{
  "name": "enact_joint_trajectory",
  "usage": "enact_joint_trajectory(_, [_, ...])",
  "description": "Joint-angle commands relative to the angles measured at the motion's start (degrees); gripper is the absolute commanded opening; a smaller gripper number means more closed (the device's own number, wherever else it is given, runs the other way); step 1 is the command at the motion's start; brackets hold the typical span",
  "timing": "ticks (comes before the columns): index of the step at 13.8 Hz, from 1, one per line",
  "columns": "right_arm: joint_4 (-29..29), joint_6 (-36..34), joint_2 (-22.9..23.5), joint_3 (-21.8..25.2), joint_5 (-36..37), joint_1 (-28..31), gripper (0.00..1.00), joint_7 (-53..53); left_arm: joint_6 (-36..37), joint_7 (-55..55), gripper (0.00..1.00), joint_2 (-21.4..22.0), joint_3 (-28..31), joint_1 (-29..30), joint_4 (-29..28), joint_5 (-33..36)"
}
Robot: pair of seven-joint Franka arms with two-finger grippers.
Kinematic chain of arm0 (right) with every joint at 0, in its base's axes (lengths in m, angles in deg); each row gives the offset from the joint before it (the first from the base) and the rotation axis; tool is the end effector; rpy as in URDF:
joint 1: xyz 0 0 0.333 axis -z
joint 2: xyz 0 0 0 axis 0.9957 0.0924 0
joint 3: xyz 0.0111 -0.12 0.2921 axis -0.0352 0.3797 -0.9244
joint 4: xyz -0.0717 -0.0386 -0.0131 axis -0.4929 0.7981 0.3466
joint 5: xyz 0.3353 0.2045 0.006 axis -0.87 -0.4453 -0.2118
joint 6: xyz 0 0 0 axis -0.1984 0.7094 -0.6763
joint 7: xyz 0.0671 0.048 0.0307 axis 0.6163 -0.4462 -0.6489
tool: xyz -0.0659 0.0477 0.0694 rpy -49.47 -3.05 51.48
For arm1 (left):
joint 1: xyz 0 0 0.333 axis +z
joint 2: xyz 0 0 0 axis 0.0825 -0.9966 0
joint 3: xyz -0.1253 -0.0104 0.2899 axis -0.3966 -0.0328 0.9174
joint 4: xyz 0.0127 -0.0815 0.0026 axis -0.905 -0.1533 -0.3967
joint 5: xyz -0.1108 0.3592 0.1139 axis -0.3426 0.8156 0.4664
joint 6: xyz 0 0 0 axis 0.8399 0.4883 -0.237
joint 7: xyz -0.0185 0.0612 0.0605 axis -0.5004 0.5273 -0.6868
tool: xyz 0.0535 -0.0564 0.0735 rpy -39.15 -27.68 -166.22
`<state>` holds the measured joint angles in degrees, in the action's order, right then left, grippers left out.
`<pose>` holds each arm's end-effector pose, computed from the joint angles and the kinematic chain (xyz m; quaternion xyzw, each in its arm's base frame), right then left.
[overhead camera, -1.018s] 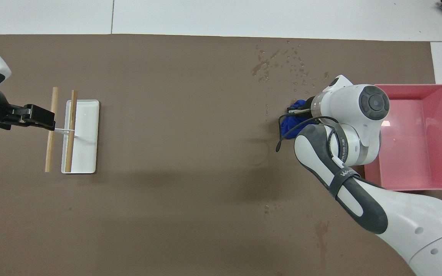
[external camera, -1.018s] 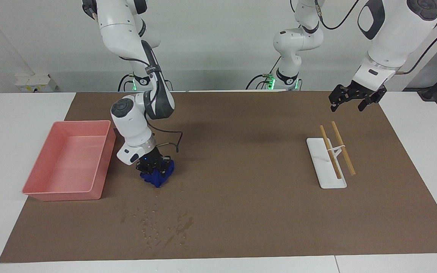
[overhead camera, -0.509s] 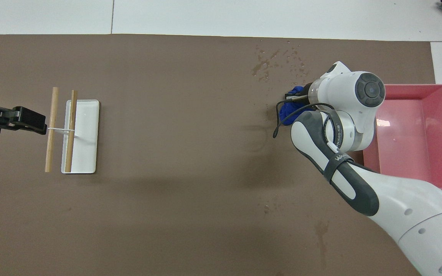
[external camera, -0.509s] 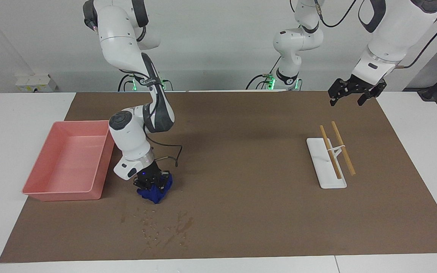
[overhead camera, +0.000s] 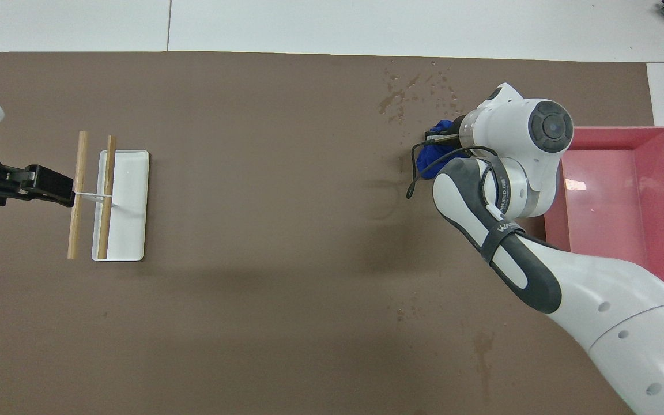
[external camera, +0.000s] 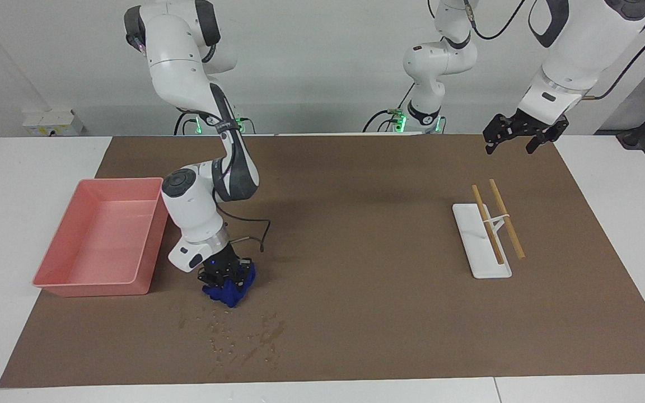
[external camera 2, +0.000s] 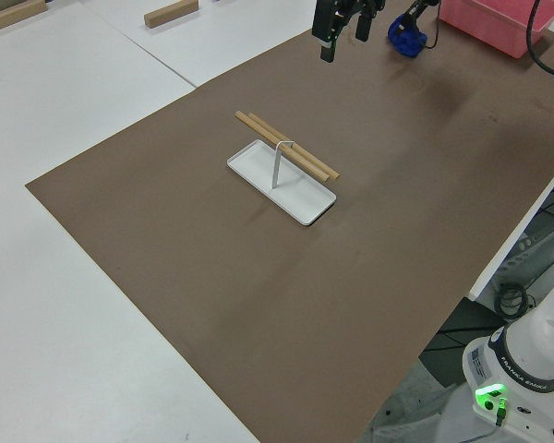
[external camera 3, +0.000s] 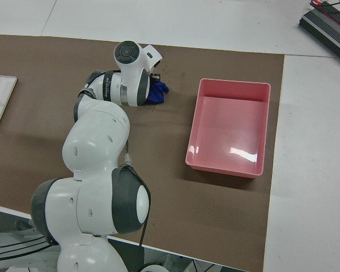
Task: Wipe water with towel using both arms
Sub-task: 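Wipe the towel across the water puddle with the right gripper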
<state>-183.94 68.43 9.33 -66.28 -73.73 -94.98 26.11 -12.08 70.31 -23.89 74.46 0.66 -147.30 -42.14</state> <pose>0.6907 0.1329 0.3061 -0.9844 -0.0598 -0.1505 0.0688 0.5461 -0.0537 0.6159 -0.9984 0.0406 0.0388 0.0019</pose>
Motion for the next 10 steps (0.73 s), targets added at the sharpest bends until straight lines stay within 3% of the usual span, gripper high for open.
enact_joint_trajectory(1, [4.4, 2.3, 4.6, -0.2, 3.7, 0.6, 0.00, 1.2, -0.8, -0.9, 1.00, 2.1, 4.6, -4.1, -2.1, -0.8])
enact_joint_trajectory(5, [6.7, 2.3, 6.5, -0.2, 3.9, 1.0, 0.00, 1.1, -1.1, -0.9, 1.00, 2.5, 6.1, -5.3, -2.5, -0.8])
enact_joint_trajectory(8, [13.3, 1.8, 10.5, -0.2, 3.8, 1.1, 0.00, 1.1, -0.6, -0.4, 1.00, 2.5, 6.1, -5.4, -2.5, -0.8])
enact_joint_trajectory(10, [14.7, 2.1, 11.4, -0.2, 3.6, 1.3, 0.00, 1.1, -1.1, -0.5, 1.00, 2.4, 6.1, -4.8, -2.5, -0.8])
